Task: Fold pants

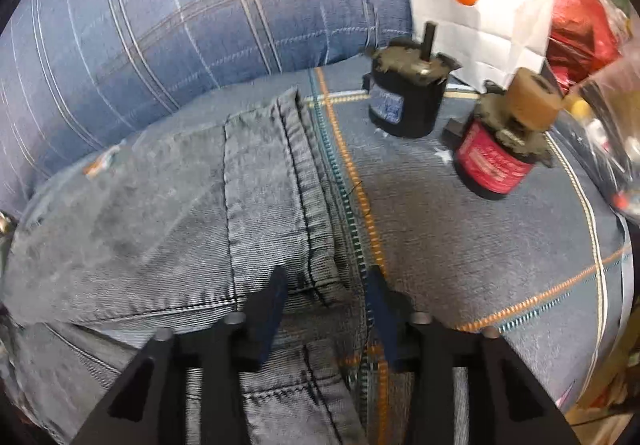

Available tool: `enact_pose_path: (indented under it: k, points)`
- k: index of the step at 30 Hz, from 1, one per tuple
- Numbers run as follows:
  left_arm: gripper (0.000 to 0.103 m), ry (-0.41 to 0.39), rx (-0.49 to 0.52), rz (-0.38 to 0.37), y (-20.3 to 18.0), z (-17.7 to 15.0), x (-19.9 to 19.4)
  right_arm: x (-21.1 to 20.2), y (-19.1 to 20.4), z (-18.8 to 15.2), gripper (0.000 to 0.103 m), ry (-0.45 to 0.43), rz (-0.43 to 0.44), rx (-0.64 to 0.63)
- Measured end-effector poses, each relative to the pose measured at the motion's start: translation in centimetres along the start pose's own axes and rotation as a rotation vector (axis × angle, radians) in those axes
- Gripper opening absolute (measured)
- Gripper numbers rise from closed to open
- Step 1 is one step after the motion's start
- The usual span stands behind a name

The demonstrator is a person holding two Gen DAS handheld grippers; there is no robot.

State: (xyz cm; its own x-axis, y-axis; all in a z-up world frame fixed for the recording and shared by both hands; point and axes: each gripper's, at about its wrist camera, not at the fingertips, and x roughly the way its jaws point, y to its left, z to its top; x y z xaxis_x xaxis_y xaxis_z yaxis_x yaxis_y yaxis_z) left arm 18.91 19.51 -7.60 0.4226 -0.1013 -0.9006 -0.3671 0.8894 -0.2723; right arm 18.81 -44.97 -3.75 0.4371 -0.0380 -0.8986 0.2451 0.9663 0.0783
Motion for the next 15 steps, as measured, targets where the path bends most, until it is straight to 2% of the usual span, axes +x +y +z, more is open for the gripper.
enact_pose_path:
  k: [2, 6, 8, 11, 13, 14, 15]
  points:
    - [0.033, -0.026, 0.0, -0.013, -0.1, 0.1, -0.9, -1.5, 0.1, 0.0, 0.059, -0.035, 0.001, -0.001]
    - [0.034, -0.096, 0.016, -0.005, -0.1, -0.2, -3.4, -3.9, 1.5, 0.1, 0.06, -0.103, 0.07, -0.036]
    - [0.034, -0.113, 0.016, -0.041, 0.0, -0.5, -4.4, -3.5, 2.3, 0.3, 0.061, -0.096, 0.129, -0.046]
    - [0.035, -0.127, 0.049, -0.089, -0.9, -1.0, -4.9, -1.1, 2.4, 0.1, 0.061, -0.03, 0.141, -0.036]
    - [0.039, -0.106, 0.089, -0.09, -1.7, -1.4, -4.1, 1.1, 2.2, -0.4, 0.061, 0.035, 0.097, -0.036]
    - [0.041, -0.074, 0.111, -0.069, -2.1, -1.8, -3.1, 1.1, 2.3, -0.6, 0.061, 0.021, 0.097, -0.046]
    - [0.042, -0.024, 0.144, -0.006, -2.6, -2.2, -1.7, 0.8, 2.7, -0.5, 0.061, 0.015, 0.072, -0.064]
